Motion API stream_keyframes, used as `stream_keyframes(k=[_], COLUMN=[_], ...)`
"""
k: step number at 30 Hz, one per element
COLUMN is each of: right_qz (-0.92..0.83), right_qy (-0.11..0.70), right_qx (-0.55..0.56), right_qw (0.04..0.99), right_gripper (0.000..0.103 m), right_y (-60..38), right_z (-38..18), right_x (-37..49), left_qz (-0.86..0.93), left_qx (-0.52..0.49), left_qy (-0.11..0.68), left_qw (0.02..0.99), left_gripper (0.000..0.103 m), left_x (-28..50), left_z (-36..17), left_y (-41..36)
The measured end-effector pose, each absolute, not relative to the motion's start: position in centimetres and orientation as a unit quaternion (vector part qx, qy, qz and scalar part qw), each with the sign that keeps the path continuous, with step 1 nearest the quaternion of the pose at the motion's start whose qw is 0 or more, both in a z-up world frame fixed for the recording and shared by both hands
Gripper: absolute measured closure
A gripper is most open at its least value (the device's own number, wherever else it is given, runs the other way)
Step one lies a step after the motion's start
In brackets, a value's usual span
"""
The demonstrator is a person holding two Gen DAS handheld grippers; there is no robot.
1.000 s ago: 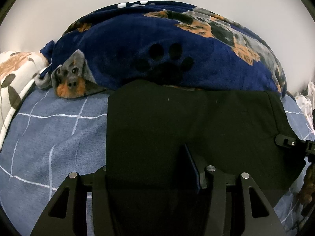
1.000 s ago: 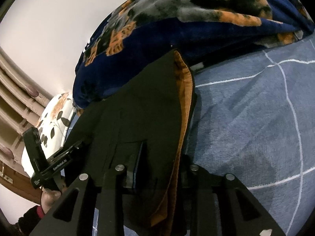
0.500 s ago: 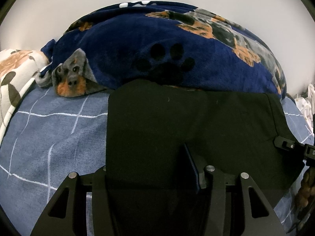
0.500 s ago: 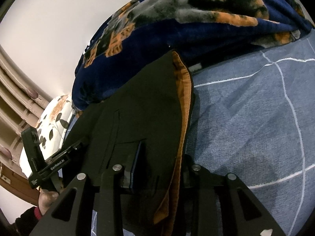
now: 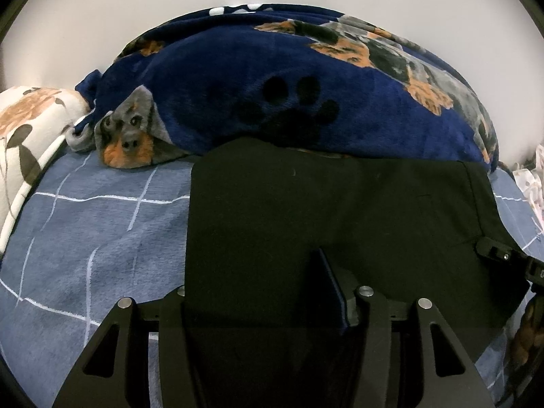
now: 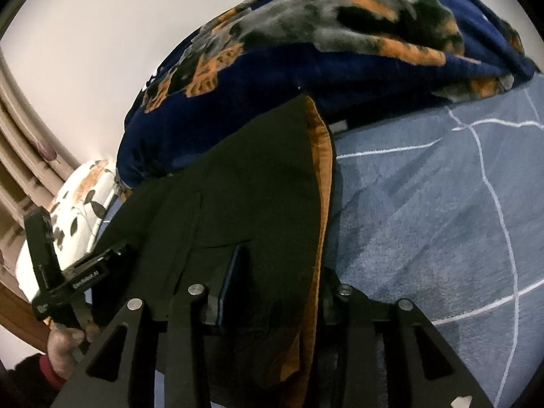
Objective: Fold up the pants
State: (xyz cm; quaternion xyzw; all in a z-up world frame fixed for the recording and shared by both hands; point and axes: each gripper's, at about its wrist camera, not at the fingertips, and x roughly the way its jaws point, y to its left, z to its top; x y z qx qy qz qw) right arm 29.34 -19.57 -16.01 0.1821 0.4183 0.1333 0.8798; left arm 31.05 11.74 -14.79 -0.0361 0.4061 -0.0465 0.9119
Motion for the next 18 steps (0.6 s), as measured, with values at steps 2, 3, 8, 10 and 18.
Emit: stream_keyframes(k=[2, 3, 8, 10, 18], right_qz=[0.13, 0.127, 0.12, 0.117, 0.101], right_qy=[0.416, 0.415, 0.413, 0.413, 0.412], right_qx=[0.174, 0.17, 0.164, 0.162, 0.148], right_qw=[0.883, 0.884, 0.888, 0.889, 0.893], right_gripper=[0.069, 0.069, 0.066, 0.064, 0.056], right_y=[-19.45, -19.39, -19.46, -19.45, -19.38], right_z=[-15.95, -15.92, -15.87, -15.86, -15.73], right_x=[29.32, 29.3, 29.29, 29.29, 29.12], left_qz=[-0.046, -0.046, -0.043, -0.041, -0.029], left_qx=[-0.036, -0.037, -0.037, -0.037, -0.036], left_qy=[0.406, 0.406, 0.406, 0.405, 0.402], left_qw=[0.912, 0.912, 0.912, 0.912, 0.914], left_gripper=[0.05, 0.049, 0.048, 0.046, 0.041], left_x=[31.03, 31.04, 31.0, 31.03, 30.84], left_z=[-14.79, -14.8, -14.83, -14.82, -14.8], left_y=[11.71, 11.75, 11.84, 11.86, 12.03])
